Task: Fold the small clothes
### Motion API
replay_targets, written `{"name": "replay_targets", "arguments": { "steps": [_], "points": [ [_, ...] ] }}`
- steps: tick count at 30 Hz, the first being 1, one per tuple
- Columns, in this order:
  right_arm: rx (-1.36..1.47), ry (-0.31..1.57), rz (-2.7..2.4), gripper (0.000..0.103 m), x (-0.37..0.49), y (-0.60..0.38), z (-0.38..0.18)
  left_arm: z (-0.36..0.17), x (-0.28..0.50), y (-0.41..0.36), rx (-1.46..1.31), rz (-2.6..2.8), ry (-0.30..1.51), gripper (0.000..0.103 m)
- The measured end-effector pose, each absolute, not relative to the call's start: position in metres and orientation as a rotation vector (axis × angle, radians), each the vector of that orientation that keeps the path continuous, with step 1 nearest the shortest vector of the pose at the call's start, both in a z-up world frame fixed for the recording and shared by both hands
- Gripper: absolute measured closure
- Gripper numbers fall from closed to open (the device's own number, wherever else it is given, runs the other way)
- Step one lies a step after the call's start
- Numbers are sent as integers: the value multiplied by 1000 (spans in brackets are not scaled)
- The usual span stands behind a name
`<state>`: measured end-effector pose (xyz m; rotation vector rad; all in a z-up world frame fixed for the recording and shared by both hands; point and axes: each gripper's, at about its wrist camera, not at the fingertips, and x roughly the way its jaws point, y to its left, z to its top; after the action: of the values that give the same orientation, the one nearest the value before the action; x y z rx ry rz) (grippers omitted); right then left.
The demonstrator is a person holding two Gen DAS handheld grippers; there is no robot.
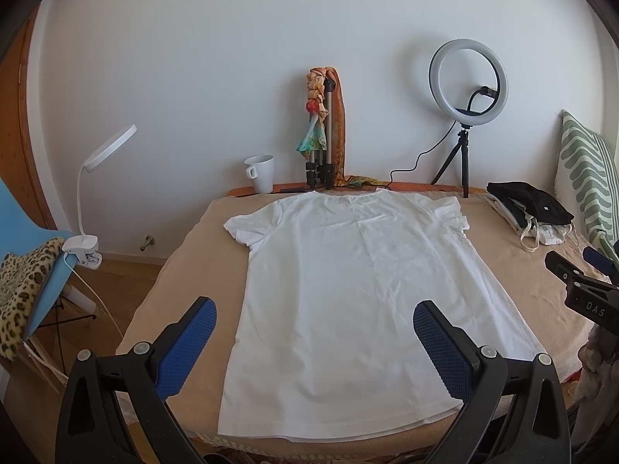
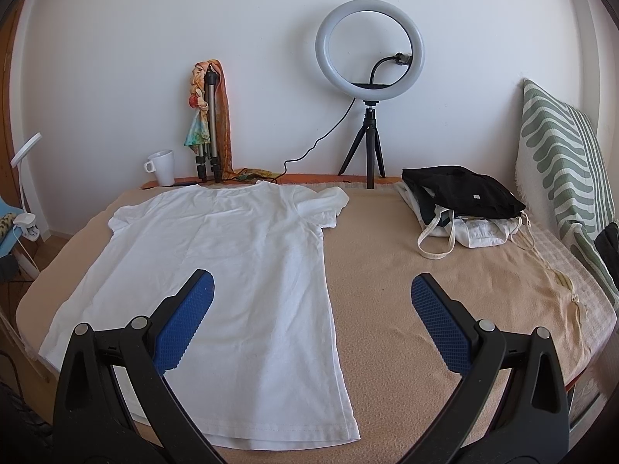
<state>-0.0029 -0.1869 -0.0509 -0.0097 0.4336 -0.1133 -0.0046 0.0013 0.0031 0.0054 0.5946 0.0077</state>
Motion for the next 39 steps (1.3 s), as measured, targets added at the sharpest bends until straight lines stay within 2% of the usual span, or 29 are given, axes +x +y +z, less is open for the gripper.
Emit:
{"name": "replay_targets", "arguments": {
  "steps": [29,39],
  "points": [
    [2,447,-96,0,2,-179,-57,-2,-5,13,18,52,609,0],
    [-16,486,59,0,22,-155,-29,-22,-12,51,-76,47,622,3]
  ]
}}
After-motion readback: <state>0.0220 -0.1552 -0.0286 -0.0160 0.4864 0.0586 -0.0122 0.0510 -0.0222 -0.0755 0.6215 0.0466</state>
